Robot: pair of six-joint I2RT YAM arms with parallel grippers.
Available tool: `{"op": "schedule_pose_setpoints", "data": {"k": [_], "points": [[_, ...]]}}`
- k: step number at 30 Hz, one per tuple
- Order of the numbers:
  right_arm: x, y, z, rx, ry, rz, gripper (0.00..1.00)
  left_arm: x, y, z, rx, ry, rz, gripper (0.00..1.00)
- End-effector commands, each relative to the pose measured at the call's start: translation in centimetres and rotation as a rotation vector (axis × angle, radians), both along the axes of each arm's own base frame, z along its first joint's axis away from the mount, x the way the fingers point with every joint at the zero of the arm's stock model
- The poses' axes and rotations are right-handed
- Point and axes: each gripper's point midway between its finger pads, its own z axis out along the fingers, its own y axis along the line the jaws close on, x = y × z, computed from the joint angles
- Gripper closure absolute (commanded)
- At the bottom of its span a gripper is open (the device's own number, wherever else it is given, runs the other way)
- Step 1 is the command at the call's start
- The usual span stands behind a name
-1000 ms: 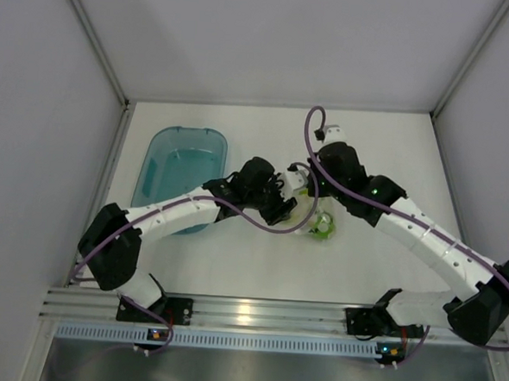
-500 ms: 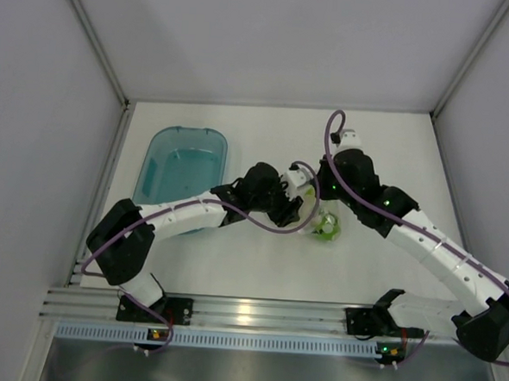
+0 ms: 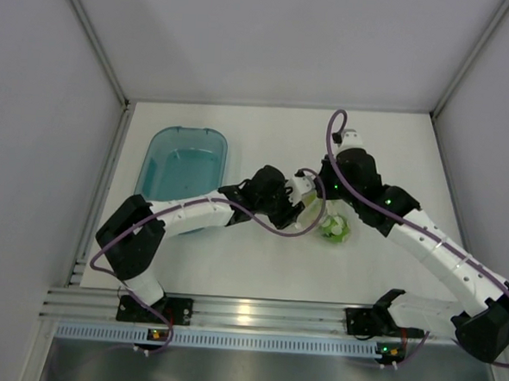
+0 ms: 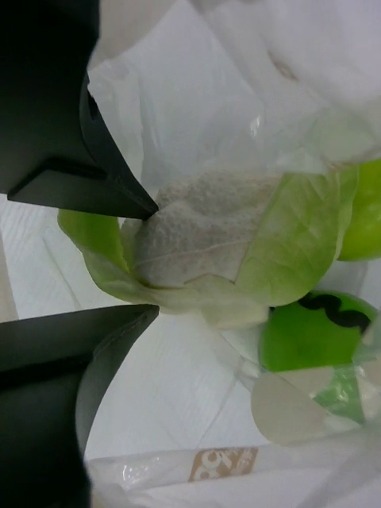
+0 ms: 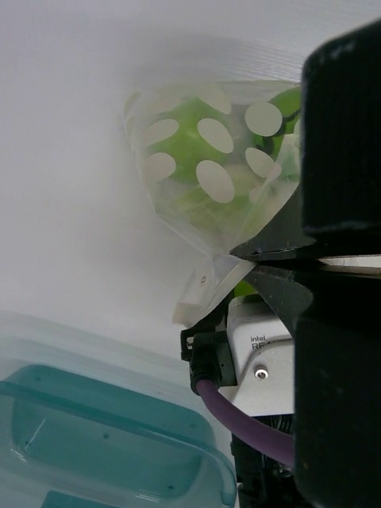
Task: Open the zip-top bag and remove the fake food
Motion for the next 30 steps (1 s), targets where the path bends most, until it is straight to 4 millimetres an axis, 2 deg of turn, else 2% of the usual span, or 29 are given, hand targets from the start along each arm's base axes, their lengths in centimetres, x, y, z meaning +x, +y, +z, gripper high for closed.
{"op": "schedule_pose_setpoints", "data": {"k": [1, 5, 8, 9, 11, 16, 22, 26, 30], "points": [[0.9, 0.8, 2.9, 0.077, -0.078, 0.011, 1.0, -0.8, 0.7, -3.0, 0.117, 0.044, -0.012, 0.49], [1.0, 0.7, 3.0, 0.076, -0.084, 0.01, 1.0, -0.5, 0.7, -4.1, 0.15, 0.056, 0.002, 0.59], [1.1, 0.7, 3.0, 0.078, -0.082, 0.011, 1.0, -0.8, 0.4, -4.1, 0.14, 0.072, -0.005, 0.65], [1.1, 0.7, 2.9, 0.078, -0.08, 0.014, 1.0, -1.0, 0.2, -3.8, 0.127, 0.078, -0.02, 0.79], [1.1, 0.7, 2.9, 0.077, -0.08, 0.016, 1.0, -1.0, -0.1, -3.5, 0.116, 0.079, -0.021, 1.0], [1.4, 0.3, 2.5, 0.071, -0.078, -0.003, 1.0, -0.9, -0.3, -2.8, 0.095, 0.077, -0.02, 1.0], [1.5, 0.5, 2.0, 0.039, -0.085, 0.032, 1.0, -0.3, -1.1, -0.4, 0.014, 0.048, 0.011, 1.0], [1.4, 0.3, 1.3, 0.016, -0.086, 0.035, 1.0, 0.2, -1.7, 2.5, -0.077, 0.002, 0.042, 1.0], [1.6, -0.3, 1.2, 0.001, -0.098, 0.013, 1.0, -0.3, -2.1, 5.1, -0.147, -0.021, 0.02, 1.0]]}}
